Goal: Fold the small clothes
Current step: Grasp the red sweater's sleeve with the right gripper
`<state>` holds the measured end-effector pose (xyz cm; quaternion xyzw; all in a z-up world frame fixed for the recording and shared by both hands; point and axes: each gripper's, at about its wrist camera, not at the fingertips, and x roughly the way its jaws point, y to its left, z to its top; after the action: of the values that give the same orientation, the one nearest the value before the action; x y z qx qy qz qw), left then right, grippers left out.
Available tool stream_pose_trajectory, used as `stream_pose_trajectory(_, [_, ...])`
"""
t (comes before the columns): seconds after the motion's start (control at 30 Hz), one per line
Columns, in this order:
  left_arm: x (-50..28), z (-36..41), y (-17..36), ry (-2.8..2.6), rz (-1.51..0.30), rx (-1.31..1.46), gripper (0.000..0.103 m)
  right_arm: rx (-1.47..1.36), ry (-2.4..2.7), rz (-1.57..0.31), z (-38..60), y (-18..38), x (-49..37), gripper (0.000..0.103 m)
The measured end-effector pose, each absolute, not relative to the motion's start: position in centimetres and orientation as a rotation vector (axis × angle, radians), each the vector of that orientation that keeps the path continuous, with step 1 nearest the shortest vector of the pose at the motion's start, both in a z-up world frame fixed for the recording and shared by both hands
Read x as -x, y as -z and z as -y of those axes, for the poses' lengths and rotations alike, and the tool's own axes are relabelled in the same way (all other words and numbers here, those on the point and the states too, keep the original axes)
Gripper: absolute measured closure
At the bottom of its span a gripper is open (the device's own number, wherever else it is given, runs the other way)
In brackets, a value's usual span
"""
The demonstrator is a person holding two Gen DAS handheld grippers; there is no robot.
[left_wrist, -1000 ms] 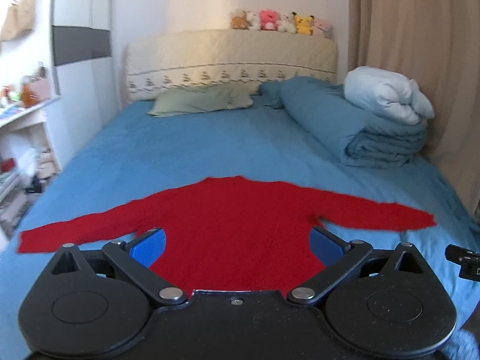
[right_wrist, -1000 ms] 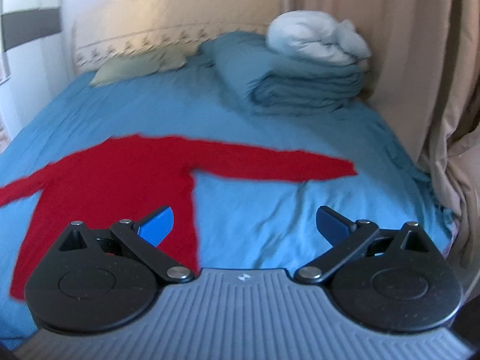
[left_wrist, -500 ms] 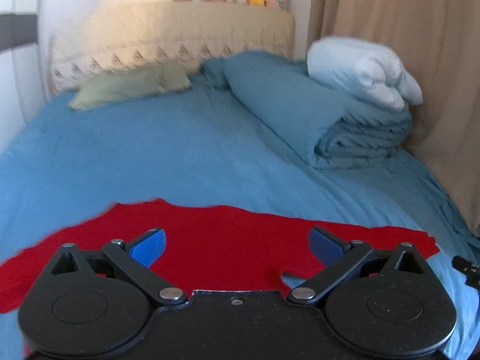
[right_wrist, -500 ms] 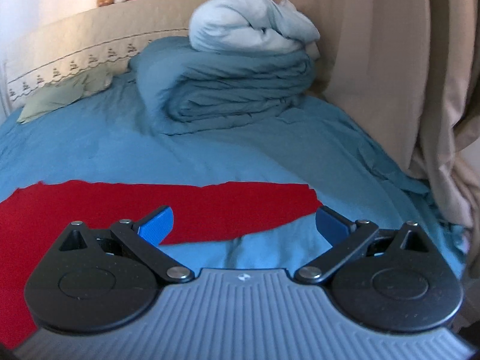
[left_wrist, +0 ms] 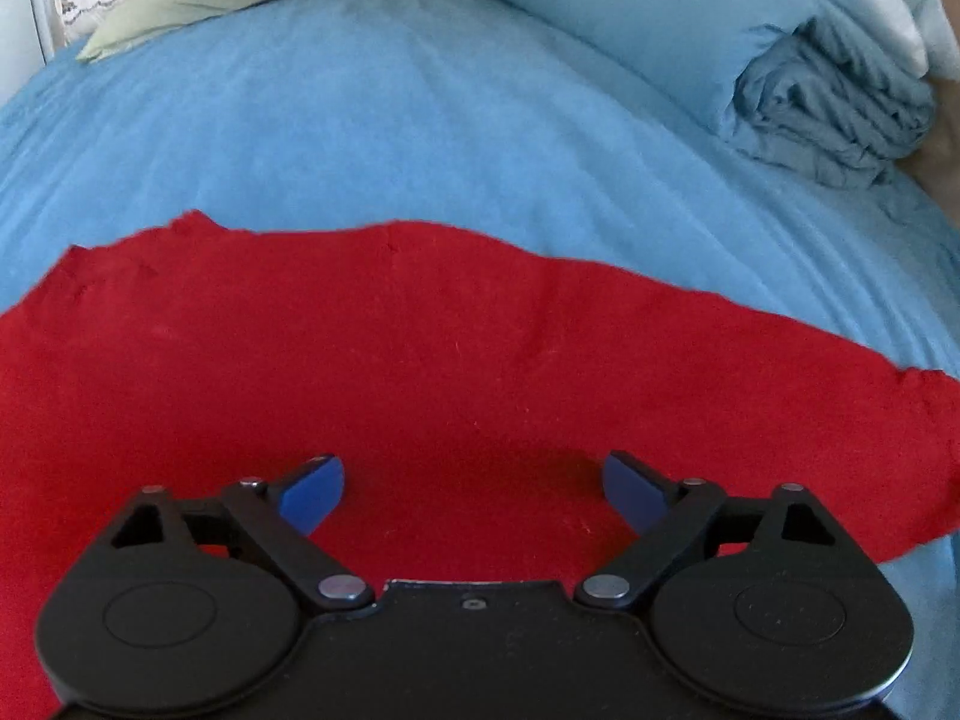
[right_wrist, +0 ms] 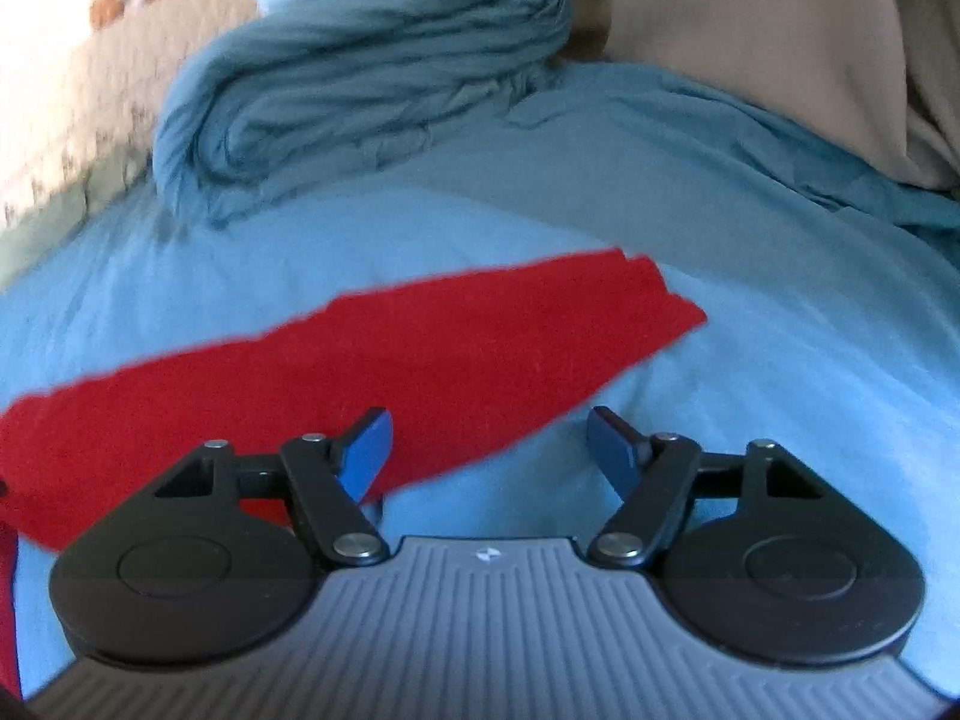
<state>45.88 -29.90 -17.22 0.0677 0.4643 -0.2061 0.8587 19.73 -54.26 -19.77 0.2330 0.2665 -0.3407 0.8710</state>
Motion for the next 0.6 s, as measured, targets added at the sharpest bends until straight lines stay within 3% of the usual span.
stream_pose_trajectory(0.1, [-46.0,30.5,17.5,0.421,-0.942,-0.191,0.008,-0.534,0.725,-0.498,55.2,20.0,-20.0,0.023])
stream_pose_trajectory(0.2, [-46.4,31.0,17.7,0.406,-0.936,-0.224,0.004,-0.581,0.769,-0.474,55.9,20.2,-20.2,0.047])
stream_pose_trajectory(0.23, [-46.3,31.0,17.9,0.400,-0.941,-0.229,0.003,-0.570,0.790,-0.482,55.9,20.2,-20.3,0.065])
stream_pose_trajectory(0.27, [-46.6,31.1,18.3,0.390,-0.950,-0.238,0.000,-0.553,0.804,-0.494,55.8,20.0,-20.5,0.076])
stream_pose_trajectory(0.33, [-47.3,31.7,18.9,0.386,-0.968,-0.253,0.000,-0.513,0.819,-0.528,55.4,19.4,-21.1,0.081])
stream_pose_trajectory(0.6, [-48.7,28.1,16.0,0.411,-1.055,-0.080,0.000,-0.446,0.683,-0.477,50.6,11.6,-24.6,0.083])
